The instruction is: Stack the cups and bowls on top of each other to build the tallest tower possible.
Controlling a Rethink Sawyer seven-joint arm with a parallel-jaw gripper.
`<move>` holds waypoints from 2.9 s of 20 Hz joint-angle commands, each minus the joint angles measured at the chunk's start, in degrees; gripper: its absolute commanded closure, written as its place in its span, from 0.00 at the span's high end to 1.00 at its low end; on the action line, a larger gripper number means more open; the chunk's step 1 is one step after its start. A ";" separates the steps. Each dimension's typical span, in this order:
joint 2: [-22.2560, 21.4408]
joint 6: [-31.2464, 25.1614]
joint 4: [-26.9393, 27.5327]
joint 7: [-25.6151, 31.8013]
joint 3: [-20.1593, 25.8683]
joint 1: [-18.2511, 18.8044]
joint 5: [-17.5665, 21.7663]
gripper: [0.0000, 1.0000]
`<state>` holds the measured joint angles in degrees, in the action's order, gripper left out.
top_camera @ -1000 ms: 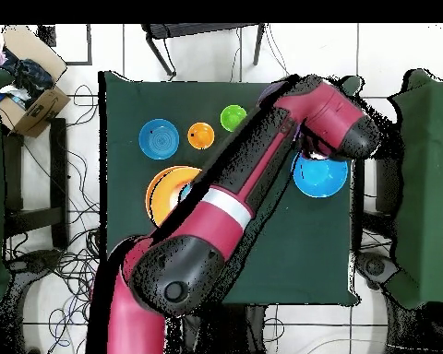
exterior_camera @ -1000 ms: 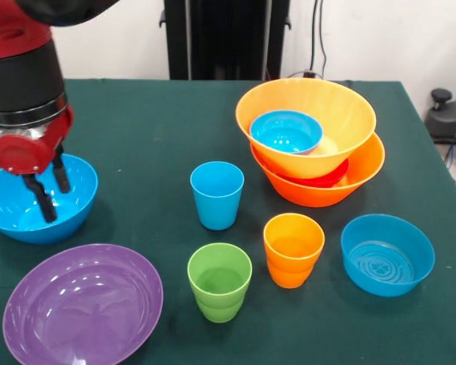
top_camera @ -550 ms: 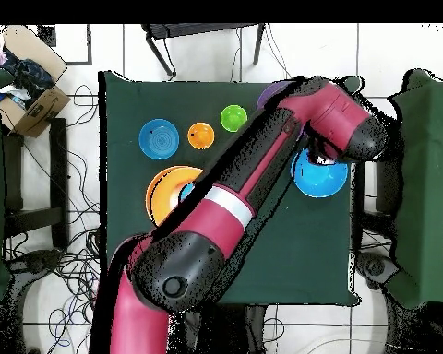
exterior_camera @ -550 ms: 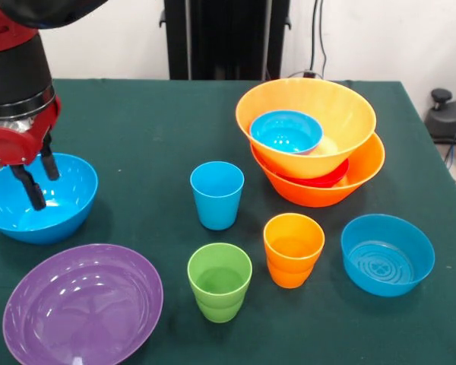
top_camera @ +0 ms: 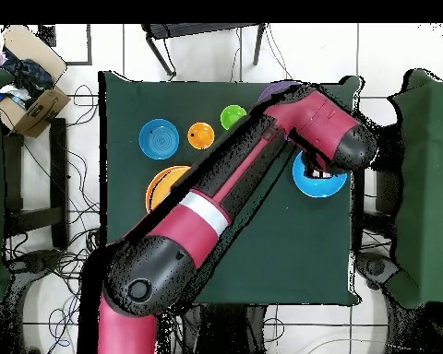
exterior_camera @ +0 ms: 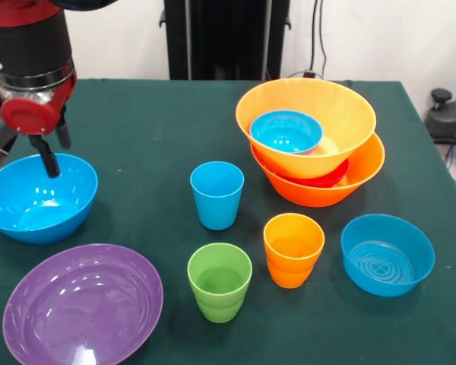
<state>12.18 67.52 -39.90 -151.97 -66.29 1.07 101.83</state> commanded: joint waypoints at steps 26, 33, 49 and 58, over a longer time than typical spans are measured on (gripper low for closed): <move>2.33 -5.05 -7.24 6.22 8.19 -2.14 -1.35 1.00; 2.32 -6.95 -6.59 7.42 9.67 -1.78 -3.44 1.00; 4.49 -10.00 -2.06 9.80 11.29 0.68 -7.38 1.00; 6.43 -9.67 -1.03 7.67 10.43 1.00 -7.38 1.00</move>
<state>16.86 63.36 -45.82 -151.97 -65.27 1.26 97.14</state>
